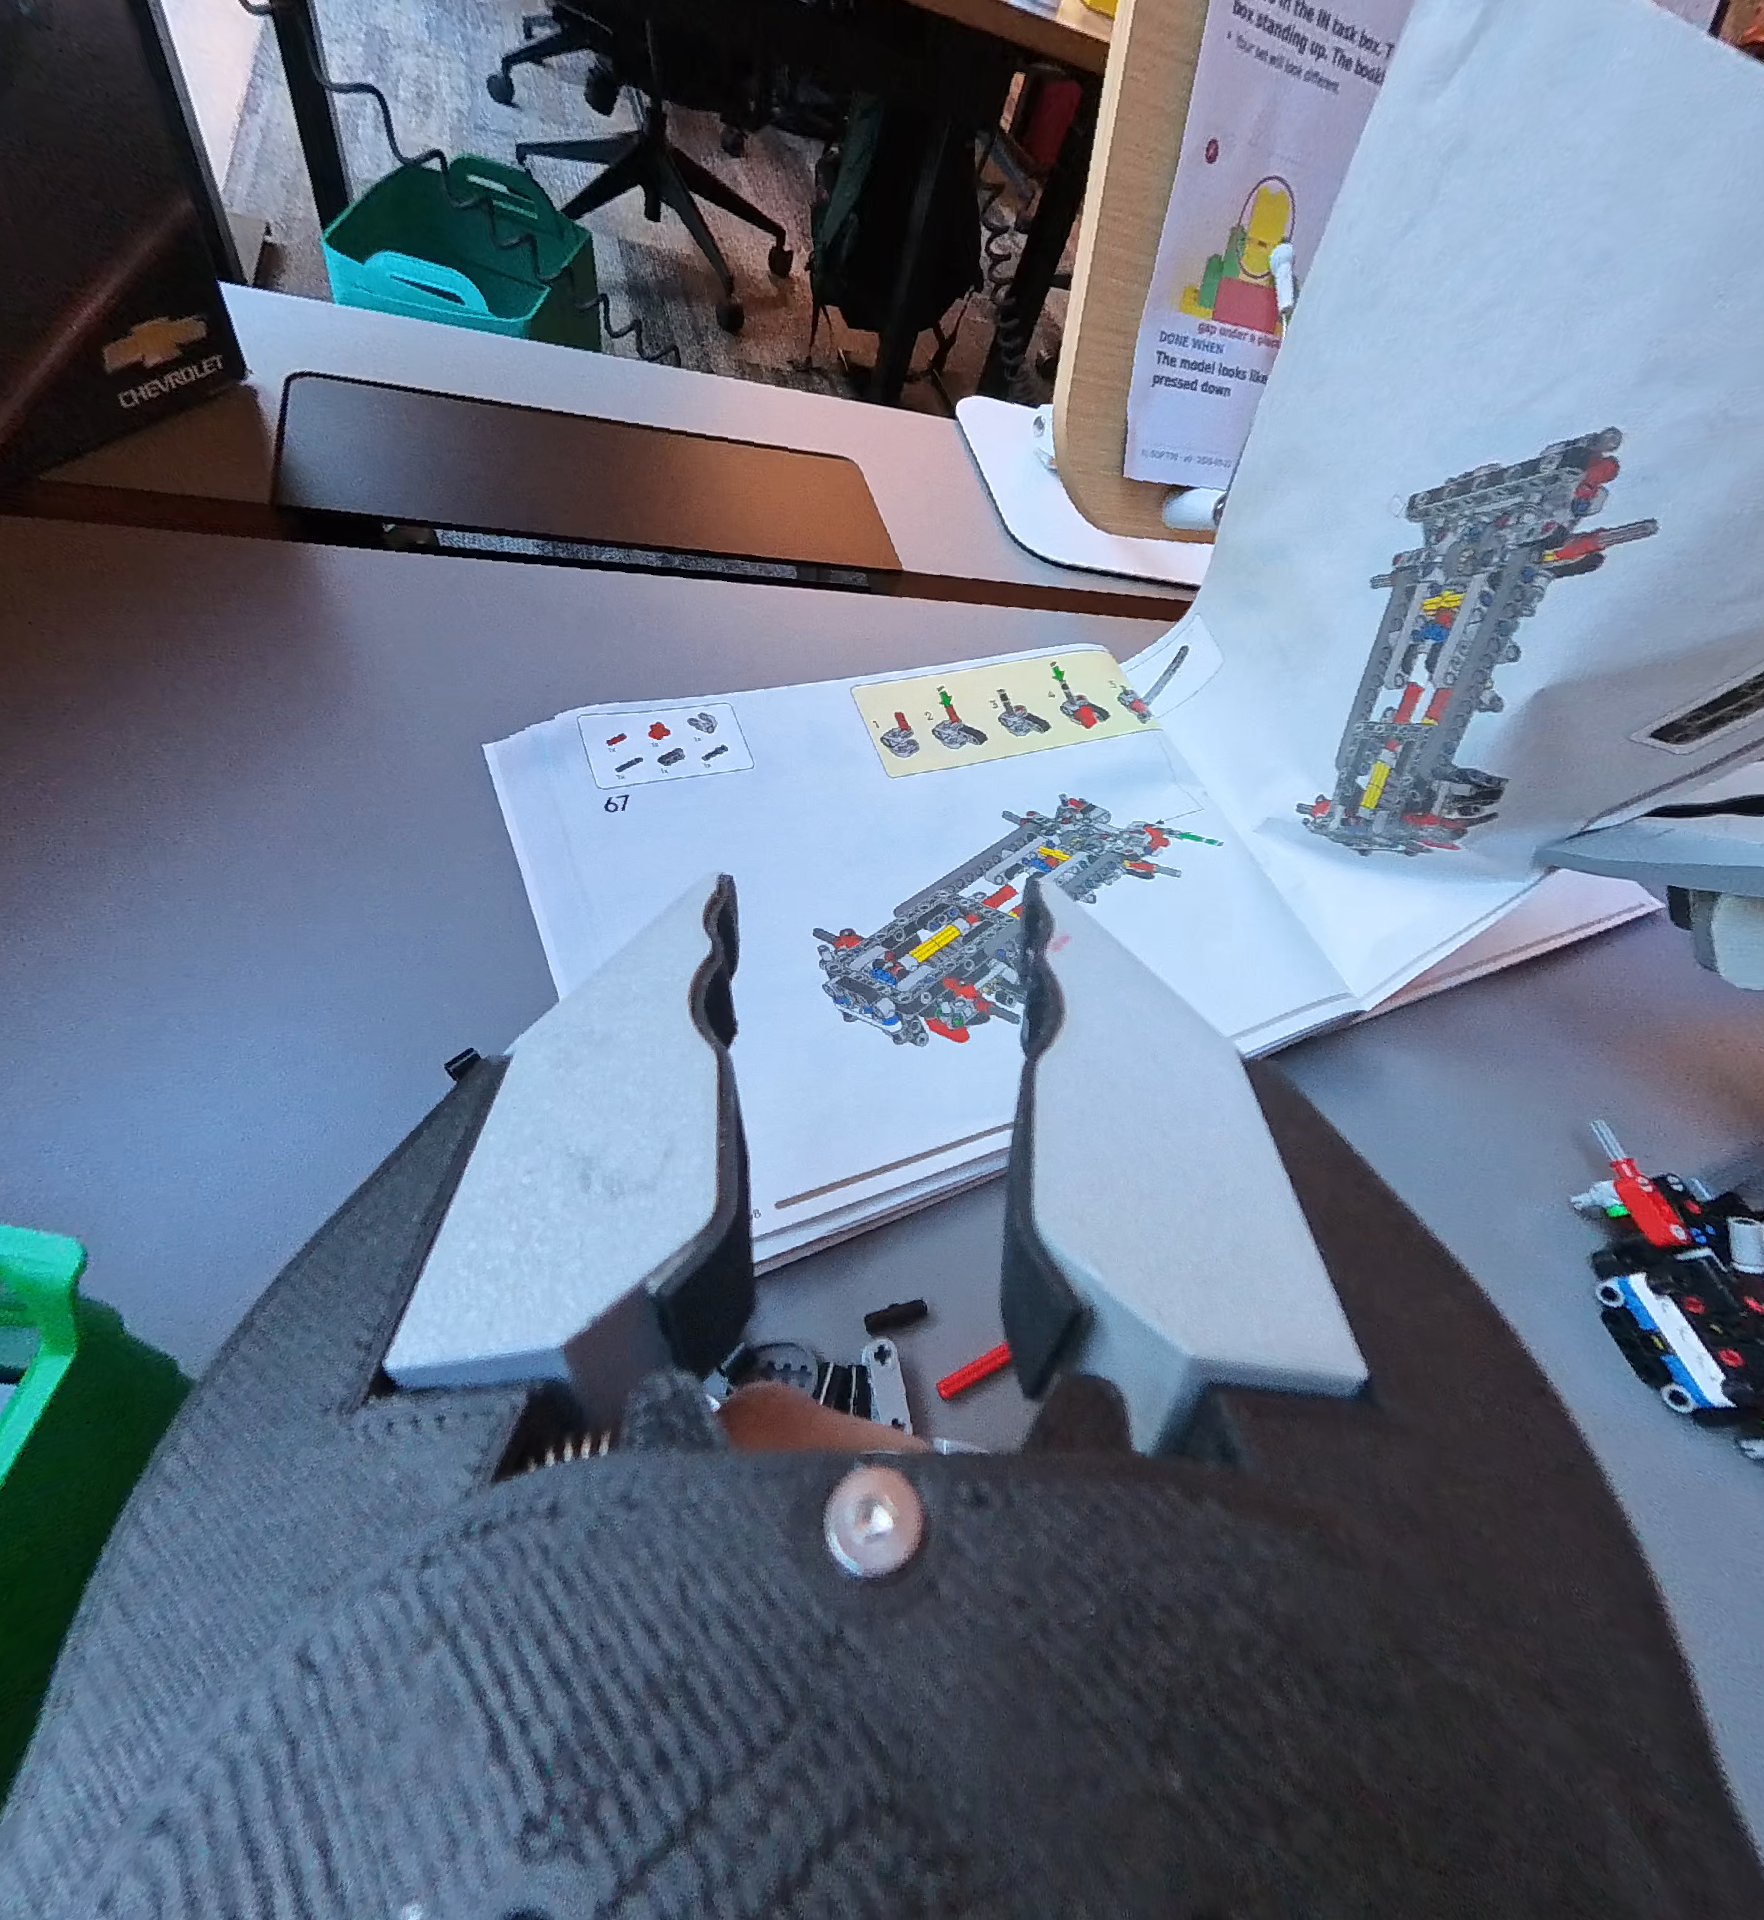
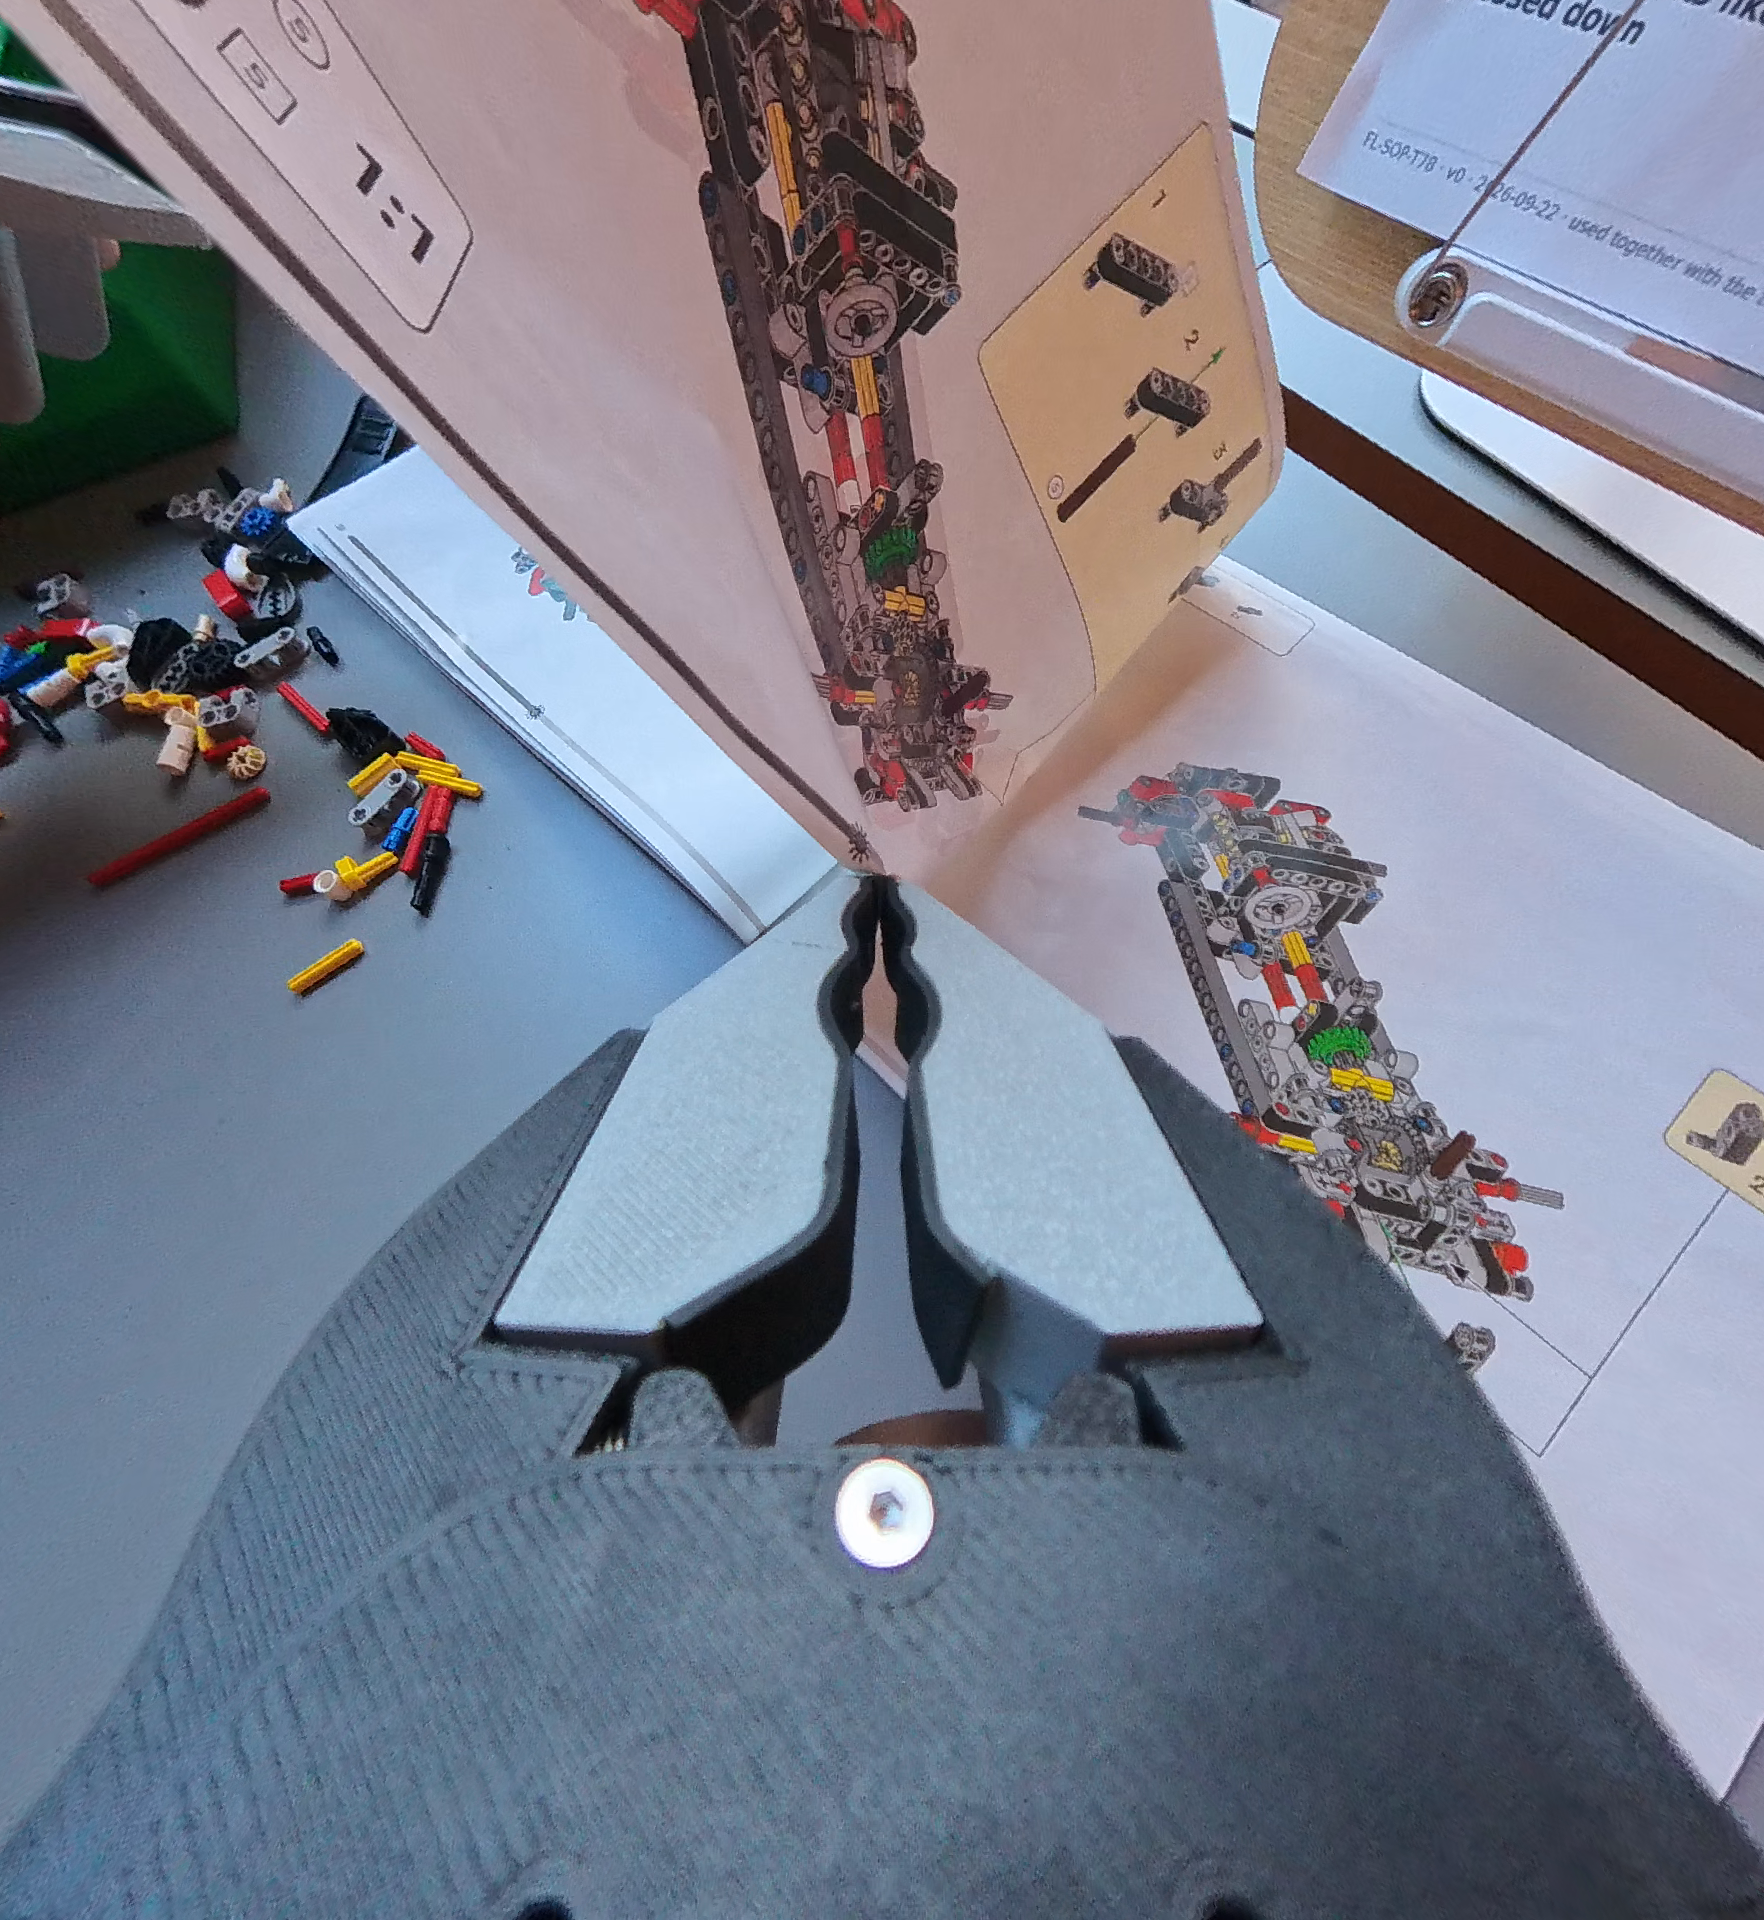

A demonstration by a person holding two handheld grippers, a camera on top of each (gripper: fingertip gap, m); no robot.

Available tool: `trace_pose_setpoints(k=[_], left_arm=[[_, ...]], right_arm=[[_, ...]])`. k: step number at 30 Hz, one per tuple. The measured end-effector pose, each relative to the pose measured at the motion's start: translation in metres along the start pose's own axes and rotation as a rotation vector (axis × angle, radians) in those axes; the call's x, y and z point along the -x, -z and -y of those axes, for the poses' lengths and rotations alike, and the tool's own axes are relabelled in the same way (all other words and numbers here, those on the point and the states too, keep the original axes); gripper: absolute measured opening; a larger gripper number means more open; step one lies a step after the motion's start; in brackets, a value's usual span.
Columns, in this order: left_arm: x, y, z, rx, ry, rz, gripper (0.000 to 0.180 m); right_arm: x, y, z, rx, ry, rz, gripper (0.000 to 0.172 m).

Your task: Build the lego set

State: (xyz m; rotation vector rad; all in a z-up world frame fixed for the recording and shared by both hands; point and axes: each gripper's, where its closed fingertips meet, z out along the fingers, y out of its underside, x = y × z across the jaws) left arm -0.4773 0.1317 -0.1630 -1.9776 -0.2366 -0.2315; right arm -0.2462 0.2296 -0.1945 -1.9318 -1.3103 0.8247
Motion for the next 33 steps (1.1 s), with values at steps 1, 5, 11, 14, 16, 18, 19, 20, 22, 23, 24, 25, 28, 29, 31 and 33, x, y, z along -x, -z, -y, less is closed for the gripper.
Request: trace_pose_setpoints(k=[1, 5, 11, 14, 16, 18, 19, 20, 22, 23, 24, 25, 28, 29, 31, 33], left_arm=[[0.0, 0.0, 0.0, 0.001, -0.002, 0.0, 0.053], [0.0, -0.003, -0.002, 0.013, -0.008, 0.006, 0.052], [-0.003, -0.005, -0.004, 0.024, -0.02, 0.01, 0.052], [-0.005, -0.003, -0.003, 0.022, -0.04, 0.013, 0.052], [-0.005, -0.003, -0.002, 0.021, -0.042, 0.013, 0.052], [-0.004, -0.003, -0.003, 0.024, -0.039, 0.014, 0.052], [-0.003, -0.003, -0.003, 0.026, -0.038, 0.016, 0.052], [-0.002, -0.003, -0.003, 0.027, -0.037, 0.018, 0.052], [-0.002, -0.004, -0.004, 0.031, -0.038, 0.018, 0.052], [-0.002, -0.004, -0.005, 0.033, -0.04, 0.019, 0.052], [-0.002, -0.005, -0.005, 0.036, -0.042, 0.019, 0.052], [-0.002, -0.006, -0.006, 0.038, -0.044, 0.019, 0.052], [-0.004, -0.008, -0.009, 0.053, -0.049, 0.018, 0.052], [-0.004, -0.009, -0.01, 0.056, -0.054, 0.019, 0.052], [-0.006, -0.01, -0.01, 0.06, -0.066, 0.02, 0.052], [-0.008, -0.011, -0.011, 0.063, -0.076, 0.019, 0.052]], right_arm=[[0.0, 0.0, 0.0, -0.001, 0.002, 0.001, 0.0], [0.001, 0.0, 0.001, -0.002, 0.006, 0.005, 0.0], [0.002, 0.0, 0.002, 0.004, 0.02, 0.01, 0.0], [0.003, -0.001, 0.003, 0.001, 0.025, 0.018, 0.0], [0.003, -0.002, 0.004, -0.001, 0.025, 0.025, 0.0], [0.004, -0.002, 0.005, -0.003, 0.026, 0.033, 0.0], [0.004, -0.002, 0.005, -0.003, 0.027, 0.036, 0.0], [0.004, -0.003, 0.006, -0.003, 0.029, 0.038, 0.0], [0.004, -0.003, 0.006, -0.004, 0.029, 0.044, 0.0], [0.005, -0.003, 0.007, -0.005, 0.027, 0.046, 0.0], [0.005, -0.004, 0.007, -0.007, 0.026, 0.048, 0.0], [0.005, -0.004, 0.007, -0.008, 0.026, 0.048, 0.0], [0.006, -0.003, 0.007, -0.011, 0.02, 0.049, 0.0], [0.006, -0.003, 0.007, -0.01, 0.021, 0.047, 0.0], [0.006, -0.003, 0.006, -0.007, 0.025, 0.043, 0.0], [0.005, -0.002, 0.006, -0.004, 0.025, 0.04, 0.0]])
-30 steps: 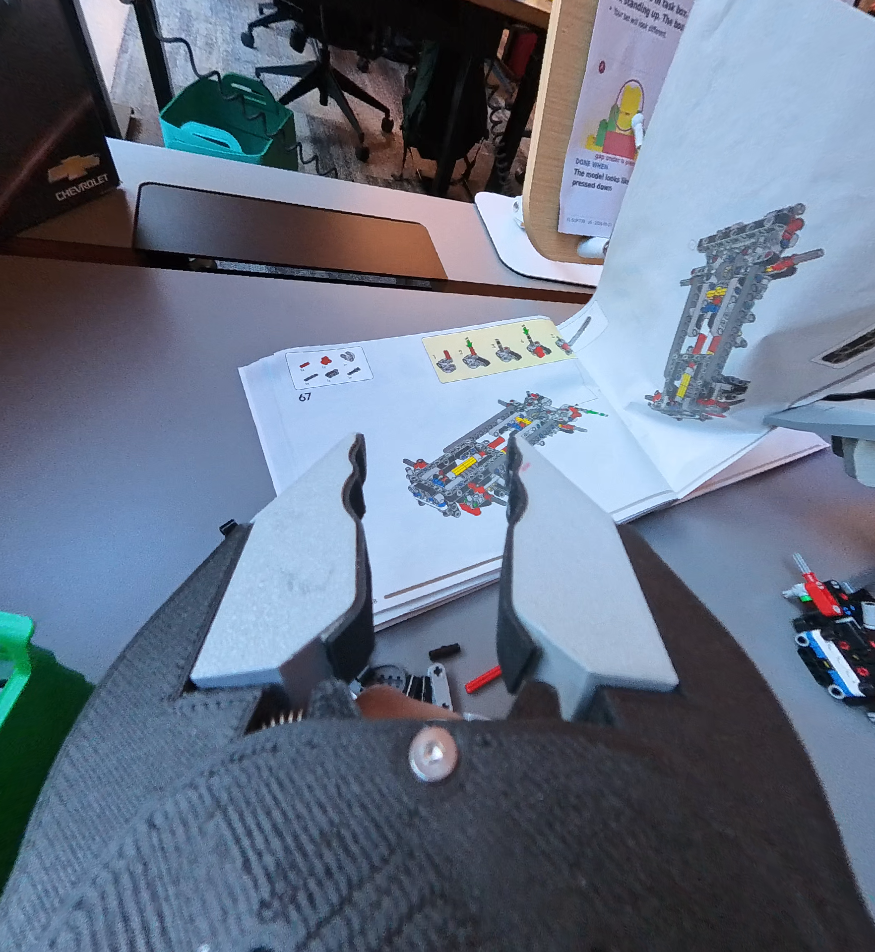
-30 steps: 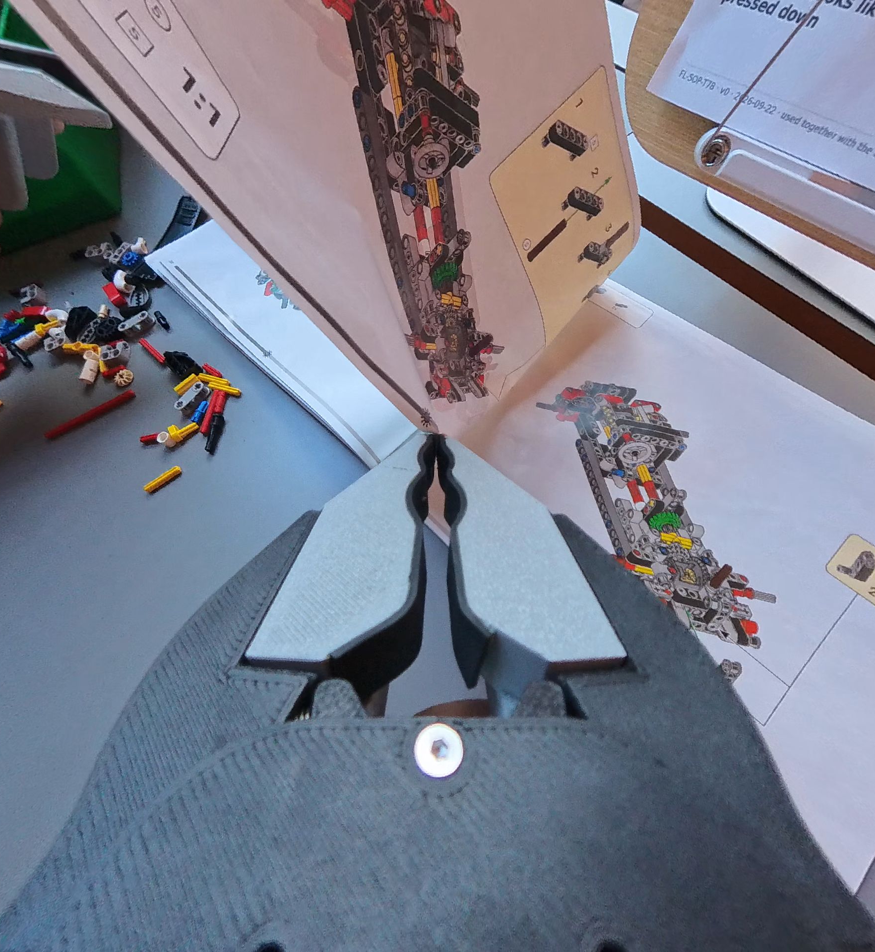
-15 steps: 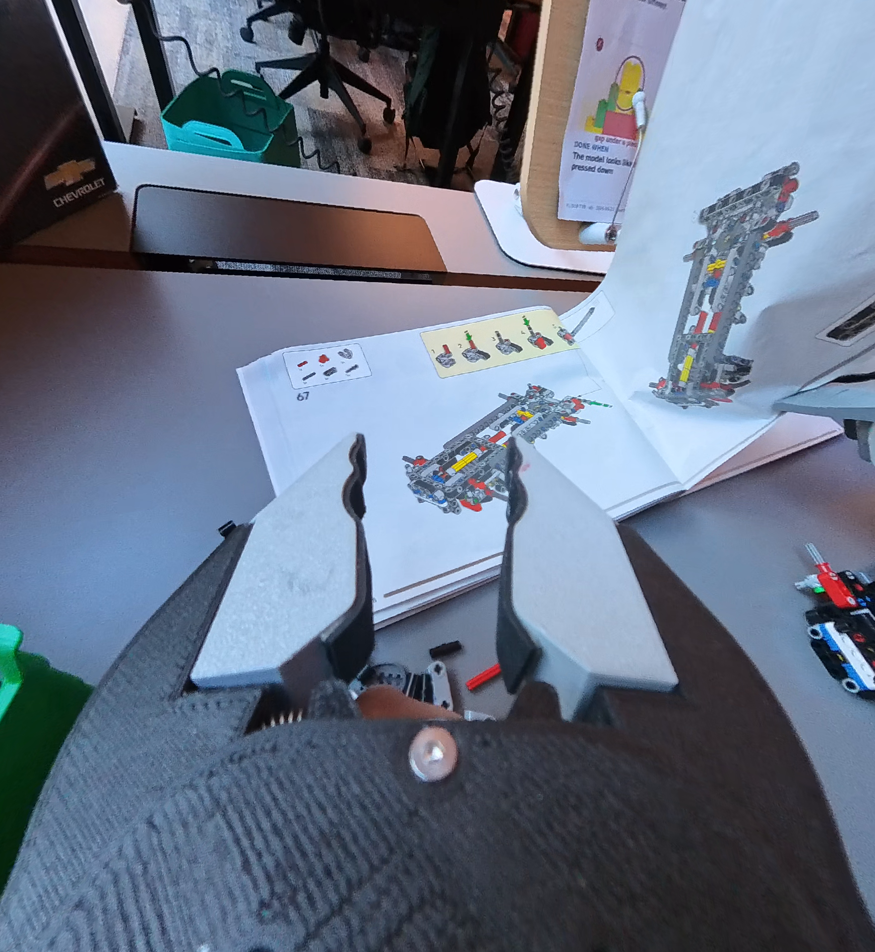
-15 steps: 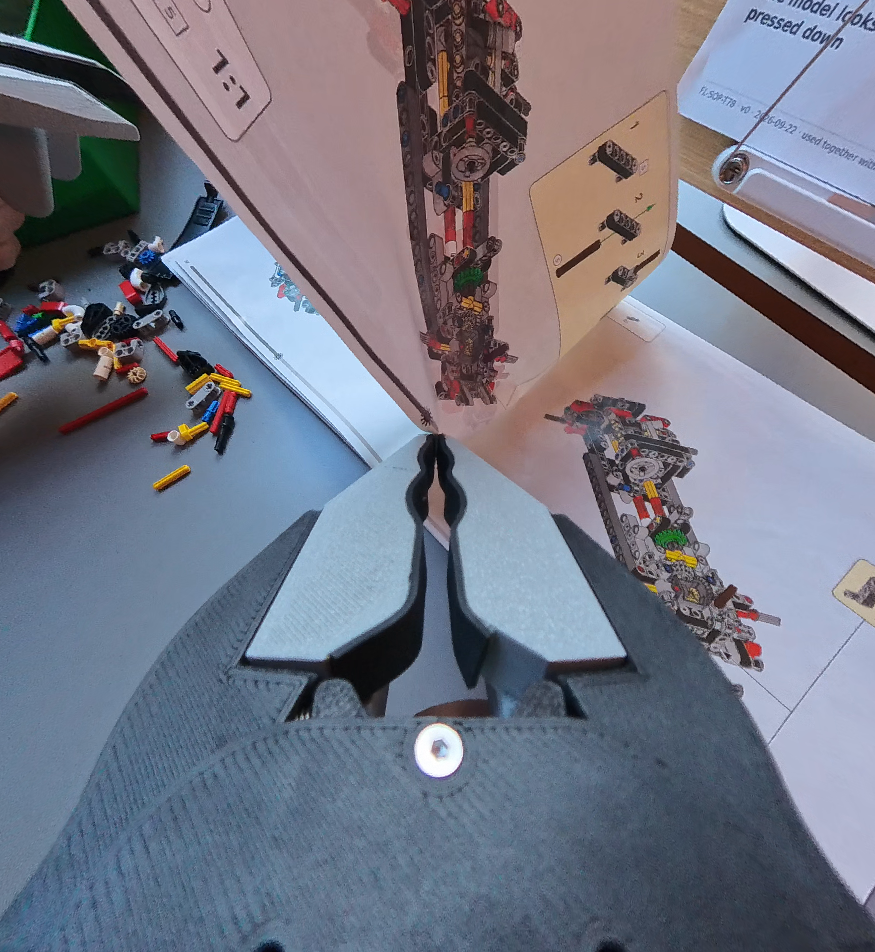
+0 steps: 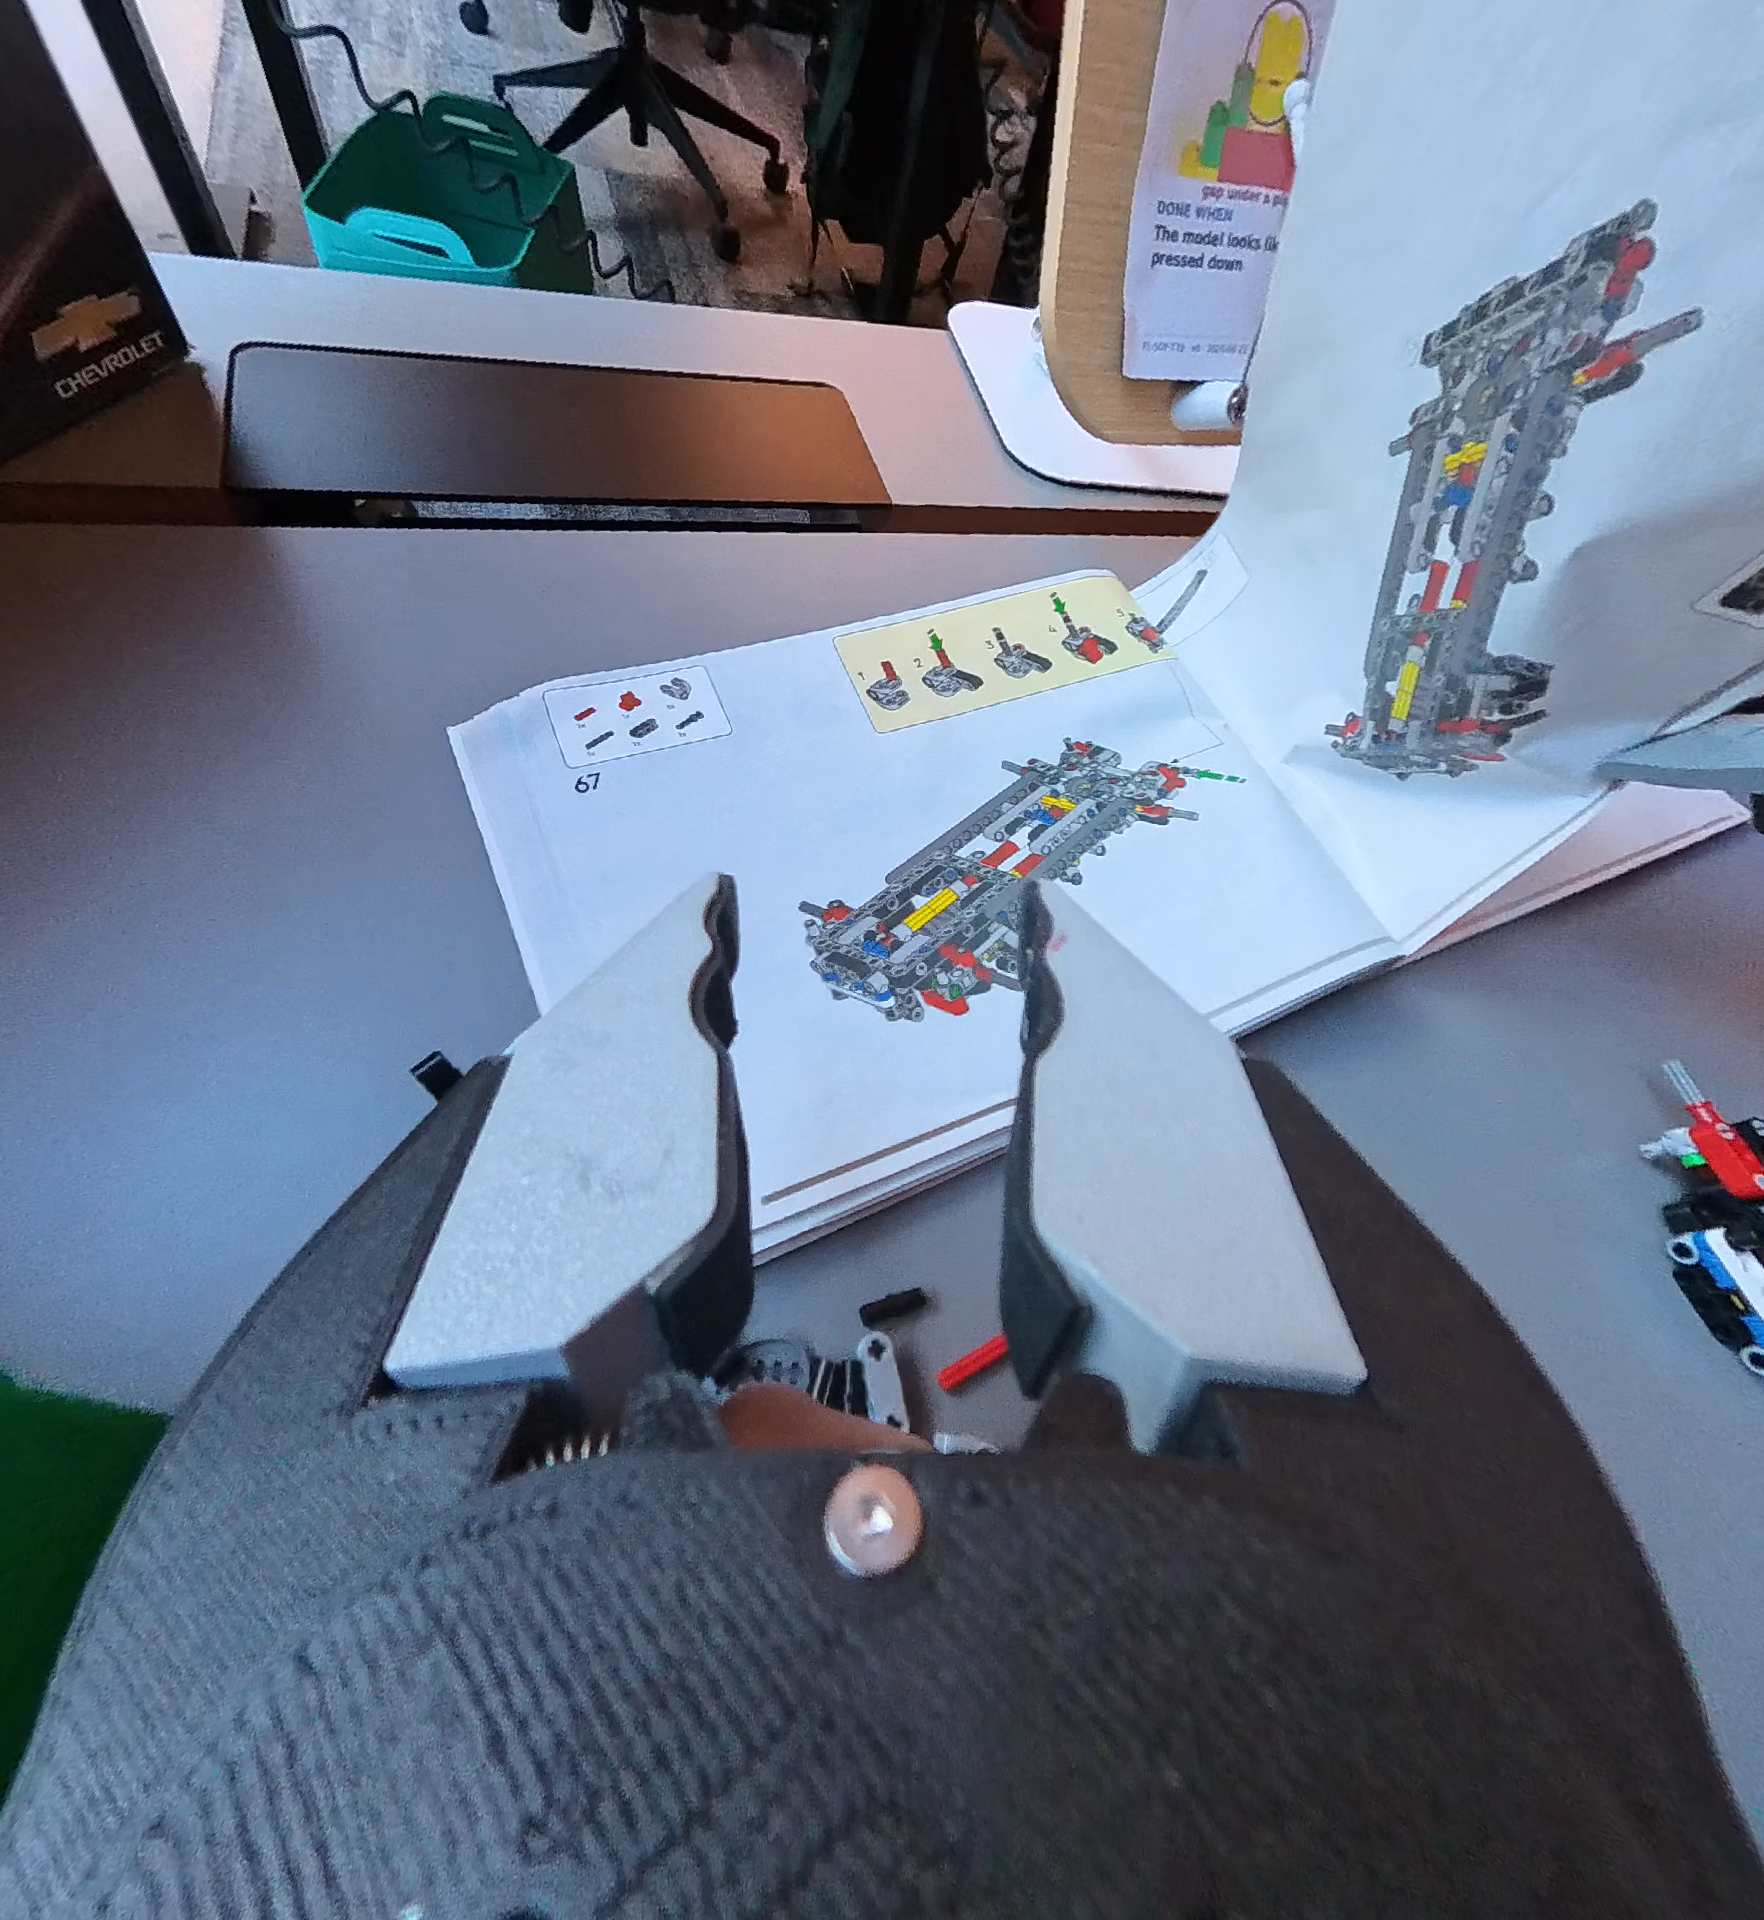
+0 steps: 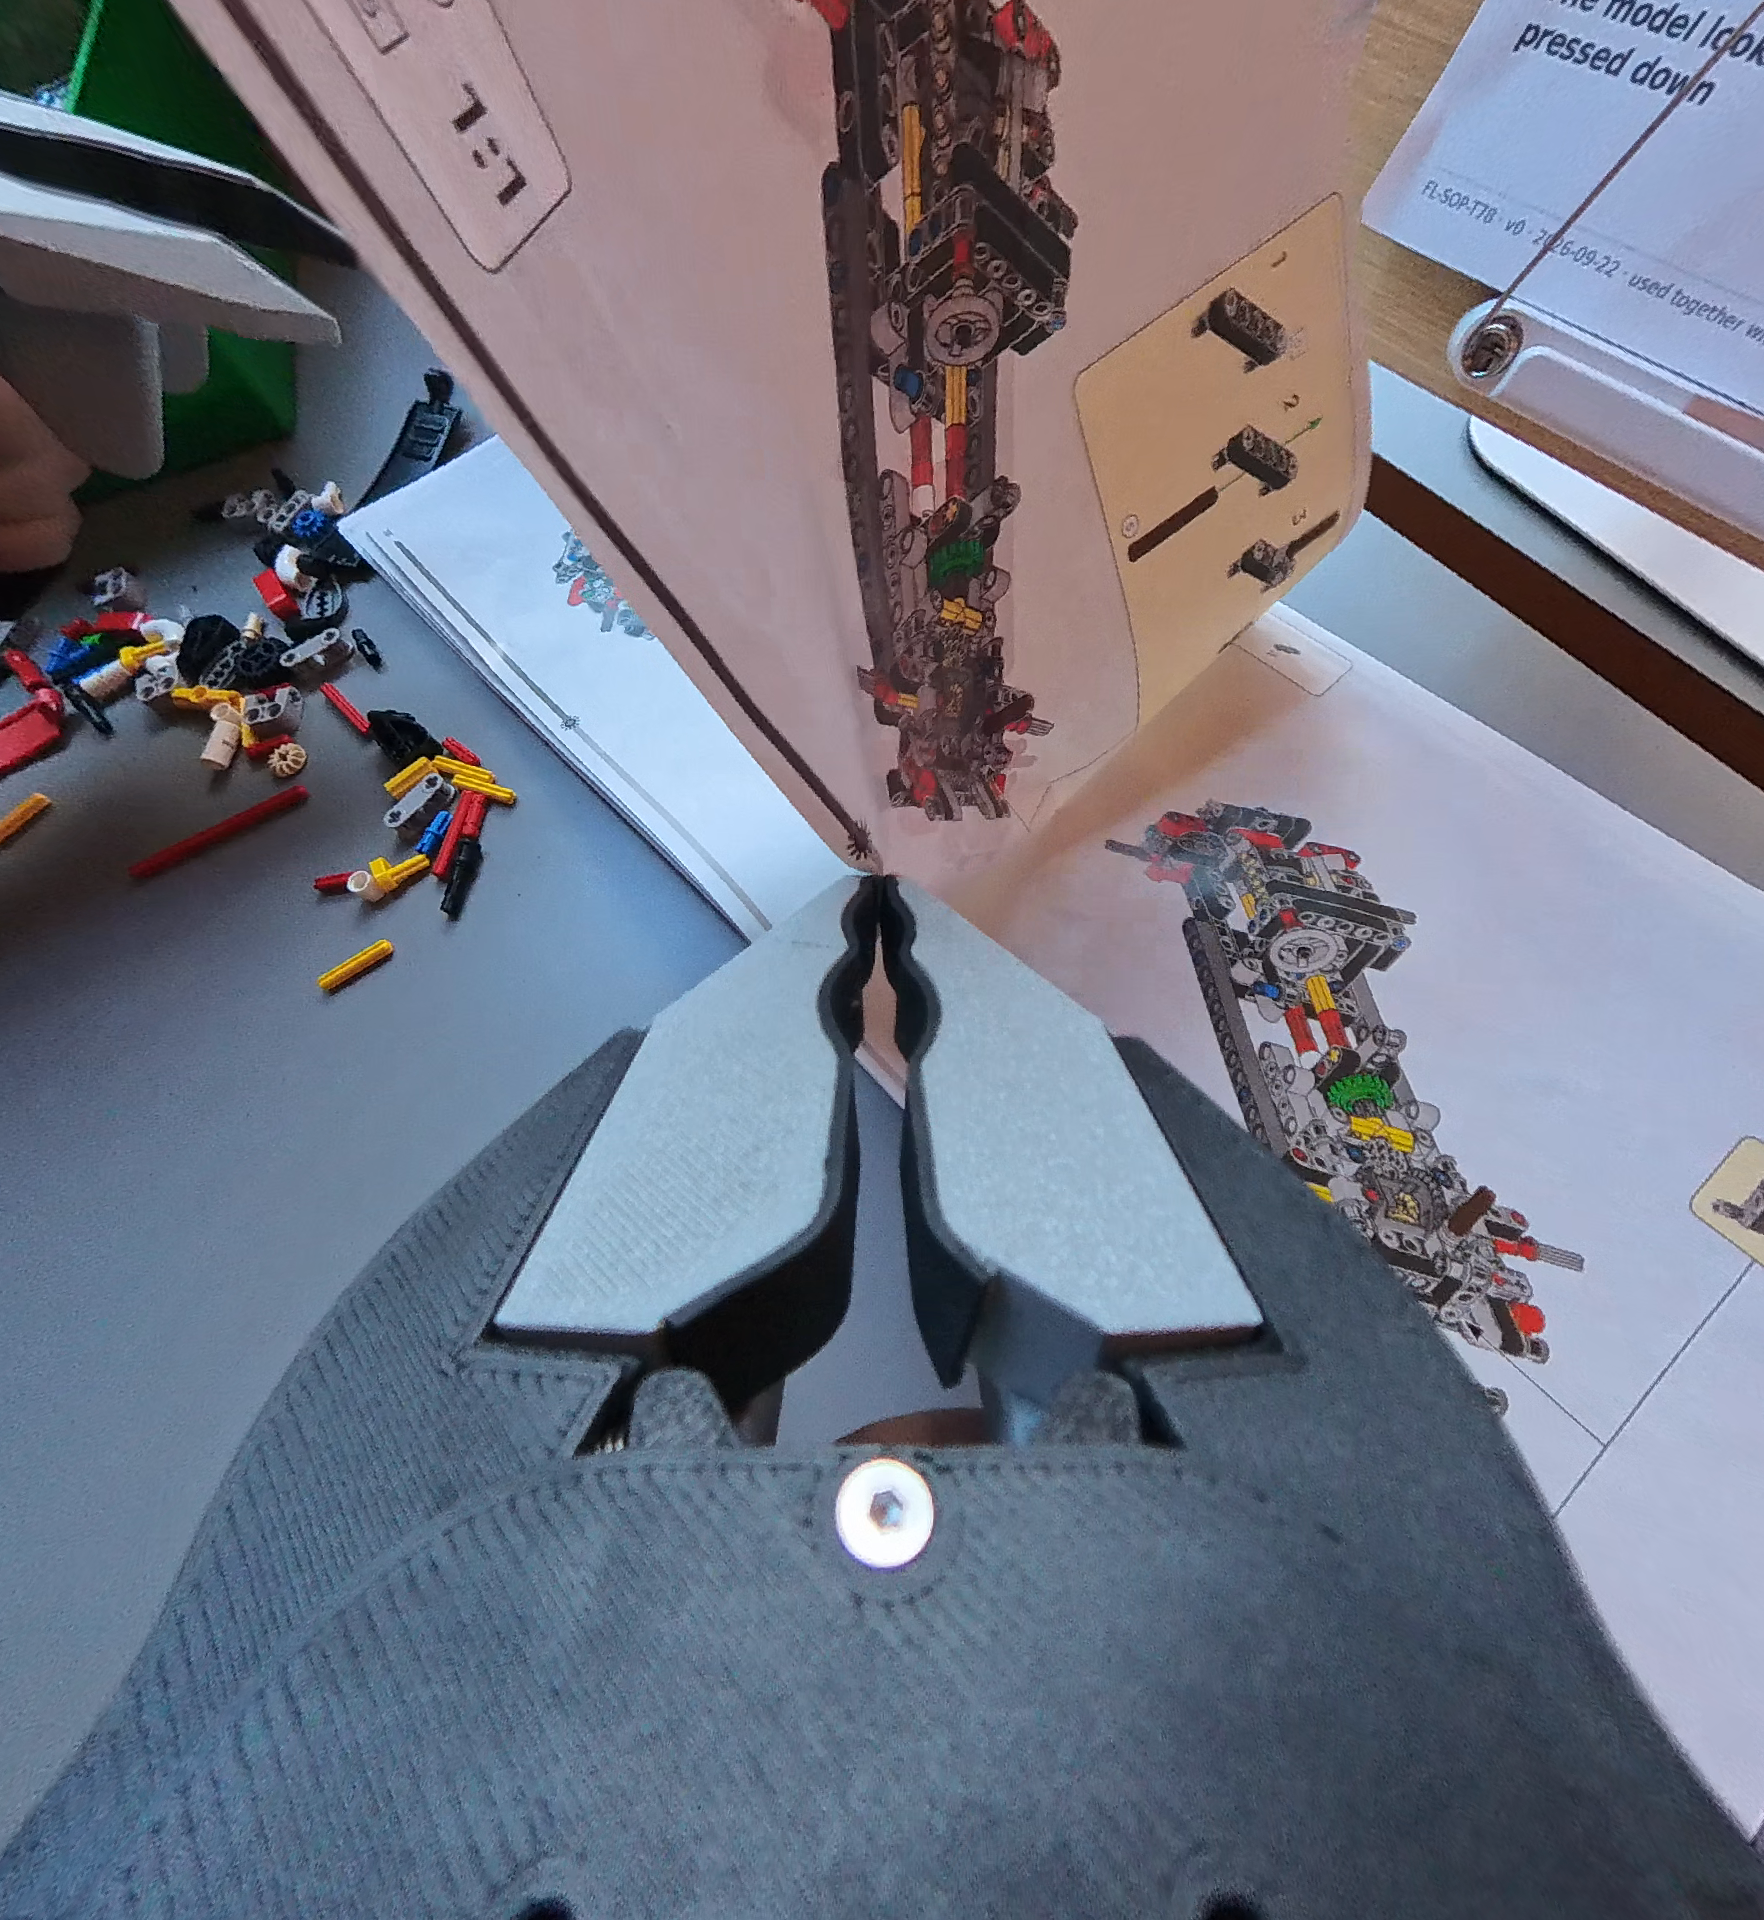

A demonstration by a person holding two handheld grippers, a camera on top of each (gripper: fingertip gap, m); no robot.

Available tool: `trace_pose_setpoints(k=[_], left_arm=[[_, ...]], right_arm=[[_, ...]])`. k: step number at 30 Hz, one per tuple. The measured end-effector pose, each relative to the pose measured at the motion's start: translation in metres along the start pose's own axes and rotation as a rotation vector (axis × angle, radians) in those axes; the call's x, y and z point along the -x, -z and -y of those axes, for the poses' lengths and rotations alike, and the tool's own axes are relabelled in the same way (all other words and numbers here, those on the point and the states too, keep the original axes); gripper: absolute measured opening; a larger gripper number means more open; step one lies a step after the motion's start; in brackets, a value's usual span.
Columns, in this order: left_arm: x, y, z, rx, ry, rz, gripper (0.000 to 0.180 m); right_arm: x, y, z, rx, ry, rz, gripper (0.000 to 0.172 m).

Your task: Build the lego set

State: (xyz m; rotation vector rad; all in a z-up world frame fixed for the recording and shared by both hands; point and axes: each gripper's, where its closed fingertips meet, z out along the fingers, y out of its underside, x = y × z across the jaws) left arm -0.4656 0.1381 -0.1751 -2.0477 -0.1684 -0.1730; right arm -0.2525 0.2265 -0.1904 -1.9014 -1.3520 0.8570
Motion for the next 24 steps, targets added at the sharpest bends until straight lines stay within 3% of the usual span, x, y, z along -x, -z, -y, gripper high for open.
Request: trace_pose_setpoints(k=[24], left_arm=[[0.007, 0.009, 0.008, -0.041, 0.034, -0.003, 0.052]], right_arm=[[0.01, -0.007, 0.008, 0.035, 0.04, -0.036, 0.0]])
